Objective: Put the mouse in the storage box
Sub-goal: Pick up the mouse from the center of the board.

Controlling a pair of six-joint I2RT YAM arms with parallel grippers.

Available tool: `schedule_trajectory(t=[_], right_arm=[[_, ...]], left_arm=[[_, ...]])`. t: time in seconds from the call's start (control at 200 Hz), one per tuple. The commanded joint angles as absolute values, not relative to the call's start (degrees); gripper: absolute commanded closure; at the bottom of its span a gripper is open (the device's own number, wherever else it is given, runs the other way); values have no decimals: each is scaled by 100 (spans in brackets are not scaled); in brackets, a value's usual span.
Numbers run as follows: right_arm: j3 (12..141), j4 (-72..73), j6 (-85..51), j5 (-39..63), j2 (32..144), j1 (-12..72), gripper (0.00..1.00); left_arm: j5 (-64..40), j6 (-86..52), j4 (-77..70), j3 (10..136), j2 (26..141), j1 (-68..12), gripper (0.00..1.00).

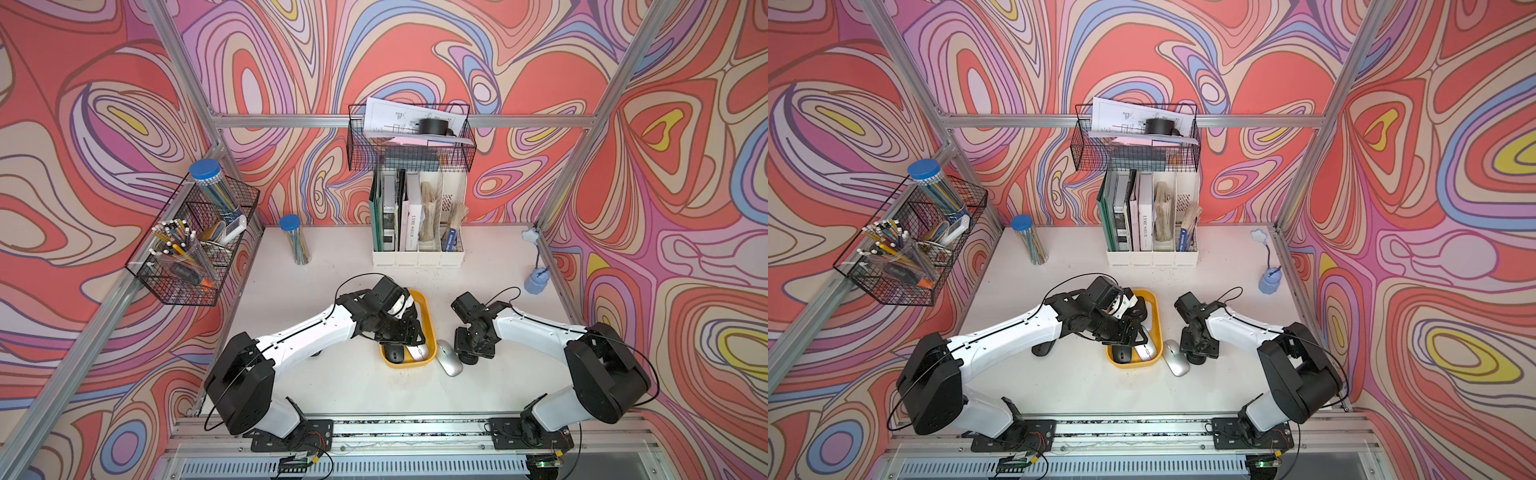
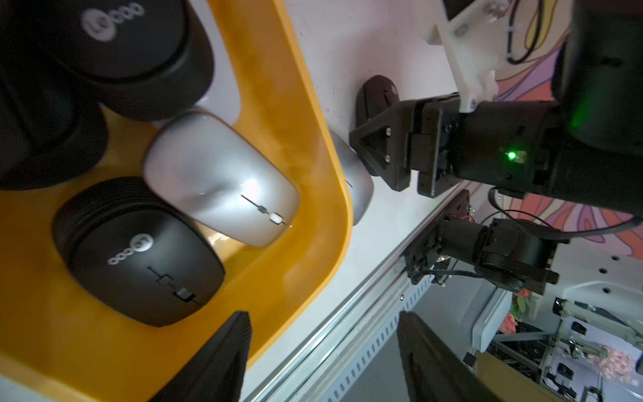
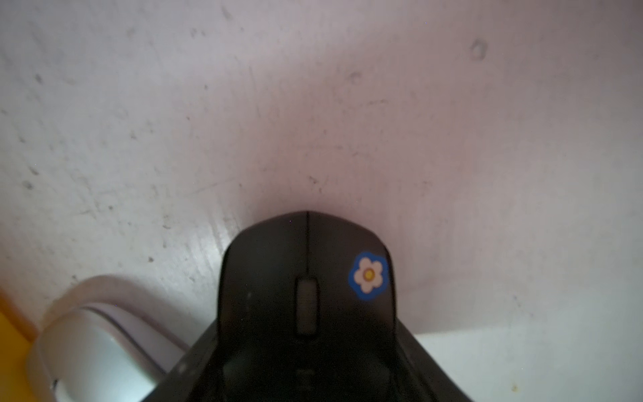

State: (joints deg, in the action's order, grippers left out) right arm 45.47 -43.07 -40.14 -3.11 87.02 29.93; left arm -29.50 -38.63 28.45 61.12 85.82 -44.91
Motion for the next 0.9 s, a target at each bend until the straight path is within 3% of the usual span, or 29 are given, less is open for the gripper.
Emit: schedule_trajectory(t=[0.0, 0.165, 0.481, 0.896], right_arm=[[4432, -4204, -4025, -378, 8615, 2971, 38], [4385, -4144, -3947, -343, 8463, 2973, 44], [4464, -4279, -3808, -457, 7934, 2971, 45], [5206, -4828, -3810, -490, 7219, 3223, 47]], left_arm=[[-3402, -4224, 2158, 5827, 8529, -4559, 28], [-3569, -4402, 1783, 5695, 8681, -4780, 28], [-3626, -4658, 1340, 5607, 8810, -4856, 28], [-3041, -4521, 1841, 5706, 8481, -4830, 28]])
